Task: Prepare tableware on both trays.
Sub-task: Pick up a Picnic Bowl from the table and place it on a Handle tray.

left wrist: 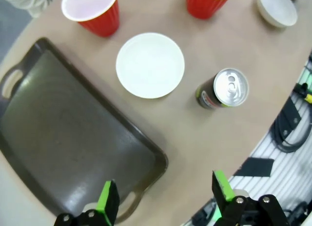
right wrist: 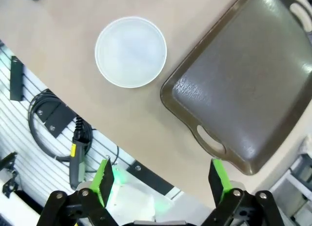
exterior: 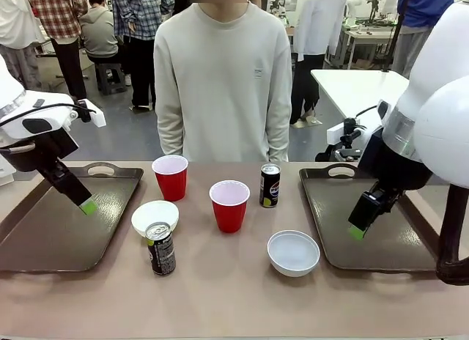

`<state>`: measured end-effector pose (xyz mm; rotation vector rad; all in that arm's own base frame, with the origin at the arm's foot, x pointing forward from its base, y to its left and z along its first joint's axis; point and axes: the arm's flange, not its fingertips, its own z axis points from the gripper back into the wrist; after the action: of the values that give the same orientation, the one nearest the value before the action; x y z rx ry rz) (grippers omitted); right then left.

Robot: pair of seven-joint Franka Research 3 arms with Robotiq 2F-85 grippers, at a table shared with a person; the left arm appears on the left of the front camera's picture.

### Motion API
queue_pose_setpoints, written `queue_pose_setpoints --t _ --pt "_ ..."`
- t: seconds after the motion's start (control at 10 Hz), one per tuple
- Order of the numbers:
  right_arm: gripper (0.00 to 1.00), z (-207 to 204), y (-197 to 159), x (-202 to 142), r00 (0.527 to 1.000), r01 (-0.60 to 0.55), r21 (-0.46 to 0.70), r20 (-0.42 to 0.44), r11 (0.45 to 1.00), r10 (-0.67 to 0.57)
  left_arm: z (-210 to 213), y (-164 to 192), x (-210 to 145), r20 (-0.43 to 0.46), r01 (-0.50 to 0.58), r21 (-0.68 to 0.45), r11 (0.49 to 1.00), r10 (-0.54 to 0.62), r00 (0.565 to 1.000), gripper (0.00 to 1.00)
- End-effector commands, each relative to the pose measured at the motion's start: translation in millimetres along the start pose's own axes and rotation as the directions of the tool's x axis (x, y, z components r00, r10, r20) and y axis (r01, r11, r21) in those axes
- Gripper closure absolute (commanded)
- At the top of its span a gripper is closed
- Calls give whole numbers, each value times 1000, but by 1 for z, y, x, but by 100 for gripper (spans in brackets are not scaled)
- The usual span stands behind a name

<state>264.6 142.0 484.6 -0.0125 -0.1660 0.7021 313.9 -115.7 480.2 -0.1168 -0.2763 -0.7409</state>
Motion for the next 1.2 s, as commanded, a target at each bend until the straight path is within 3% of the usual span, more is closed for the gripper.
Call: queue_pose_setpoints --t 0.0,0.1,0.2,0.4,0.5,0.7,0.8,1.1 --pt "0 2 0 -3 1000 2 3 -5 1000 -2 2 -2 0 5 9 -2 1000 -9 1000 0" --pt "0 -7 -21 2 996 43 235 62 971 -59 -2 8 -2 87 -38 -193 980 56 995 0" --pt "0 -10 -40 -7 986 121 362 64 924 -154 3 26 -14 142 -100 -301 948 148 979 0" --pt "0 3 -81 -53 923 242 585 106 774 -369 6 76 -61 185 -244 -558 793 405 895 0" --pt "0 1 -98 -75 877 280 694 95 663 -470 3 92 -82 134 -309 -636 707 497 858 0" --pt "0 -5 -123 -114 840 280 819 43 501 -540 0 126 -122 13 -361 -700 617 516 857 0" --pt "0 1 -131 -131 828 237 853 73 465 -556 0 143 -141 -12 -361 -731 579 518 855 0" --pt "0 5 -130 -145 825 254 841 68 477 -560 9 172 -169 34 -392 -741 545 614 788 0"
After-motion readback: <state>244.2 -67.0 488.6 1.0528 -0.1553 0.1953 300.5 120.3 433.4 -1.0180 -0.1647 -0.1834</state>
